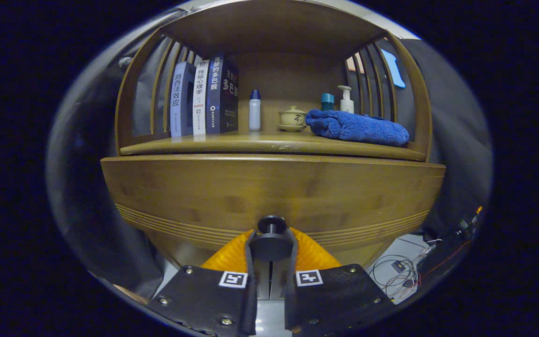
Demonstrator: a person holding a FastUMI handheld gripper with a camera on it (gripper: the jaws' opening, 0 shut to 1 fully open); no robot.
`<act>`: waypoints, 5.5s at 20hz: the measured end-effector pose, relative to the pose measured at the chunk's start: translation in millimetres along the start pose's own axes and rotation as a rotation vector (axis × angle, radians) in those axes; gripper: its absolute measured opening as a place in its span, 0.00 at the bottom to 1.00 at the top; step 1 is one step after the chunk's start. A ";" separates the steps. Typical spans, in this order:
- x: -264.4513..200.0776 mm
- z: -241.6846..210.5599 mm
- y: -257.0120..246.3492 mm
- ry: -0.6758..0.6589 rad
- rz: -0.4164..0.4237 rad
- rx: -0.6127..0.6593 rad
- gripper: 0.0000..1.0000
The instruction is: Pull open the drawer, take out the items inside it, and place them on the countertop above the cabinet.
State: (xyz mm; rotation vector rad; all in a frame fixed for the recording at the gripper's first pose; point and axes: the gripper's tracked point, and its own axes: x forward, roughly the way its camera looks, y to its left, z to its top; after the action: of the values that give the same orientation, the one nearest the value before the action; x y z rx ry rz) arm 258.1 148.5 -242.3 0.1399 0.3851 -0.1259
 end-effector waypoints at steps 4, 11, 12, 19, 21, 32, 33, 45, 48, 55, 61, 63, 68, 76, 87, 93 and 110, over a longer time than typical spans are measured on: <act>-36.7 -10.5 -3.3 0.005 0.004 -0.012 0.24; -89.2 -28.1 -9.3 0.037 0.026 -0.013 0.24; -94.8 -28.8 -9.7 0.040 0.027 -0.016 0.24; -129.4 -53.2 -7.3 0.093 0.045 -0.021 0.24; -141.4 -57.3 -12.2 0.099 0.042 -0.021 0.23; -160.6 -69.1 -14.2 0.139 0.105 -0.073 0.44; -167.5 -70.5 -14.6 0.136 0.113 -0.090 0.44; -210.5 26.0 -9.9 -0.066 0.217 -0.123 0.44; -205.1 47.8 -4.7 -0.104 0.234 -0.153 0.44; -165.9 96.6 3.3 -0.097 0.274 -0.151 0.44; -110.2 100.2 4.0 0.046 0.278 -0.140 0.44; -92.0 92.8 3.9 0.116 0.273 -0.135 0.44; -51.7 59.6 2.4 0.321 0.240 -0.097 0.44; -27.6 12.7 4.6 0.499 0.192 -0.129 0.44; -20.4 -5.4 3.4 0.525 0.169 -0.163 0.22; -19.1 -4.8 4.1 0.495 0.173 -0.161 0.22; -28.8 45.1 7.5 0.353 0.208 -0.058 0.02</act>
State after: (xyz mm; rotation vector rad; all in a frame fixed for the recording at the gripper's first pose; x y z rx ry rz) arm 249.1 151.4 -189.1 0.1443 0.7228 0.1178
